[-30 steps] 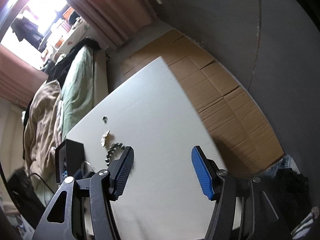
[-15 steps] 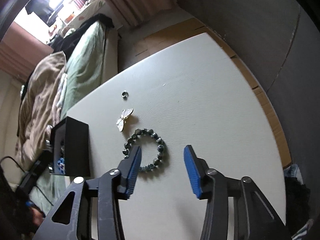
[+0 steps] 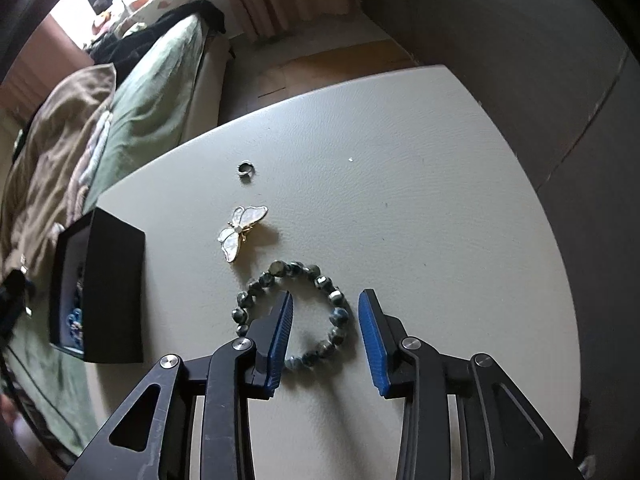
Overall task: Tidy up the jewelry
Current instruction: 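Carry the hoop into the box and open the left gripper while the right grasps the grey bead bracelet, then lower the grey bead bracelet into the box and open the right gripper, then move the left gripper to the white butterfly brooch and close on it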
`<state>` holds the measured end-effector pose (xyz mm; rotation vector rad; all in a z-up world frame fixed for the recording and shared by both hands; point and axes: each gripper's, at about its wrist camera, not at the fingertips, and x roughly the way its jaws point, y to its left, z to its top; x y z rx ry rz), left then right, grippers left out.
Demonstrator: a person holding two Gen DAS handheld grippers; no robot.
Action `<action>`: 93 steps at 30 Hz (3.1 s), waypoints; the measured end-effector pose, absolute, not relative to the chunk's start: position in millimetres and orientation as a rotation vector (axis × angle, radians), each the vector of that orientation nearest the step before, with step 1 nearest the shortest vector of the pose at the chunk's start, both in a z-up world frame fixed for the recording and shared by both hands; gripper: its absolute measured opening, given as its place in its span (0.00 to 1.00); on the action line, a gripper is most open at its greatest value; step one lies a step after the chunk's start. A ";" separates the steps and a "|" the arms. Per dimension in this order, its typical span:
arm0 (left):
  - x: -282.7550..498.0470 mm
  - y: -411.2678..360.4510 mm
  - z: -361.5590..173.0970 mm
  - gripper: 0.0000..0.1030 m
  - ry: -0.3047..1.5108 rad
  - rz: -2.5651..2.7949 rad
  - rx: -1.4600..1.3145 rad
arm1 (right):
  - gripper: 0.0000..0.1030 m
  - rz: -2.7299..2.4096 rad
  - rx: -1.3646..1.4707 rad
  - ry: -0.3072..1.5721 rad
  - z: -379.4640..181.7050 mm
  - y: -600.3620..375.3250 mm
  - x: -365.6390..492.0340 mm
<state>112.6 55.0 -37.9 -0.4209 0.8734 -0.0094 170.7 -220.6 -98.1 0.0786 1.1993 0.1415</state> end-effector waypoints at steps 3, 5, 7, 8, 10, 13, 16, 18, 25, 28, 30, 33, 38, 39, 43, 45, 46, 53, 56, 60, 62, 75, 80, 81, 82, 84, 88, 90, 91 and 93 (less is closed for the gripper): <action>112.7 61.4 -40.1 0.50 0.877 -0.004 -0.445 | 0.11 0.151 0.068 1.205 -98.5 -216.8 171.3; 112.2 62.7 -41.7 0.50 0.881 -0.002 -0.454 | 0.11 0.166 0.073 1.204 -98.5 -217.3 170.5; 112.8 61.0 -42.7 0.50 0.883 -0.010 -0.460 | 0.10 0.183 0.093 1.206 -98.0 -218.8 168.5; 113.0 59.6 -42.9 0.50 0.884 -0.013 -0.462 | 0.10 0.197 0.112 1.205 -97.1 -219.7 167.4; 112.7 57.7 -43.3 0.51 0.883 -0.026 -0.472 | 0.10 0.234 0.152 1.196 -91.9 -222.4 163.6; 109.9 58.1 -41.2 0.53 0.870 -0.038 -0.492 | 0.10 0.268 0.174 1.156 -79.1 -222.7 154.9; 104.6 61.5 -36.4 0.67 0.839 -0.024 -0.502 | 0.10 0.304 0.203 1.121 -66.8 -222.8 147.4; 100.5 64.9 -32.9 0.71 0.817 -0.014 -0.514 | 0.10 0.322 0.219 1.106 -62.3 -220.5 144.6; 94.6 74.7 -28.7 0.72 0.804 -0.011 -0.540 | 0.10 0.427 0.298 1.012 -36.1 -208.7 132.7; 93.0 77.5 -26.4 0.72 0.797 -0.014 -0.545 | 0.10 0.478 0.316 0.970 -23.5 -199.6 128.9; 92.3 79.4 -24.4 0.72 0.789 -0.012 -0.545 | 0.10 0.507 0.333 0.951 -18.1 -194.6 126.5; 91.6 83.7 -21.5 0.72 0.780 -0.014 -0.549 | 0.10 0.547 0.346 0.916 -9.3 -184.4 123.8; 88.8 100.4 -14.2 0.72 0.745 0.024 -0.561 | 0.10 0.631 0.378 0.870 -0.5 -165.7 120.3; 88.2 104.4 -13.3 0.72 0.738 0.031 -0.568 | 0.10 0.640 0.382 0.865 -0.6 -161.5 120.5; 86.9 126.1 -10.4 0.72 0.710 0.061 -0.622 | 0.10 0.682 0.395 0.859 -2.4 -146.0 122.1; 86.3 136.3 -9.4 0.72 0.694 0.082 -0.641 | 0.10 0.699 0.388 0.877 -6.0 -135.7 124.9; 85.9 141.8 -9.1 0.72 0.684 0.094 -0.649 | 0.10 0.704 0.388 0.885 -8.7 -130.6 126.7; 91.4 156.6 -9.9 0.72 0.669 0.125 -0.645 | 0.10 0.743 0.393 0.920 -21.9 -101.4 137.1; 95.7 154.3 -9.8 0.72 0.673 0.162 -0.601 | 0.10 0.782 0.423 0.910 -22.5 -92.3 141.0; 101.4 153.2 -12.1 0.72 0.683 0.192 -0.578 | 0.12 0.696 0.350 0.938 -32.2 -81.5 150.9; 104.1 152.7 -14.4 0.72 0.689 0.183 -0.573 | 0.27 0.659 0.326 1.018 -44.9 -79.0 160.0; 101.1 134.6 -12.1 0.72 0.696 0.182 -0.517 | 0.79 0.570 0.343 0.997 -34.7 -130.9 156.2; 99.2 115.8 -10.3 0.72 0.699 0.139 -0.491 | 0.86 0.505 0.333 0.999 -32.6 -156.1 151.6; 98.7 112.1 -10.4 0.72 0.700 0.133 -0.485 | 0.92 0.490 0.332 0.995 -32.2 -160.5 150.9; 98.5 107.3 -10.7 0.72 0.704 0.123 -0.479 | 0.95 0.471 0.333 0.990 -32.0 -166.1 150.0; 97.8 98.5 -11.1 0.72 0.708 0.103 -0.472 | 1.00 0.436 0.349 0.979 -31.9 -178.6 148.4; 97.4 79.5 -11.9 0.72 0.712 0.051 -0.466 | 1.00 0.395 0.376 0.939 -29.7 -199.8 145.3; 97.9 70.9 -12.5 0.72 0.716 0.034 -0.453 | 1.00 0.389 0.389 0.892 -26.8 -211.2 141.5; 98.1 65.4 -13.3 0.72 0.720 0.028 -0.442 | 1.00 0.383 0.390 0.878 -25.8 -216.2 140.7; 99.8 55.6 -16.1 0.72 0.734 0.010 -0.430 | 1.00 0.369 0.371 0.888 -26.1 -222.7 142.3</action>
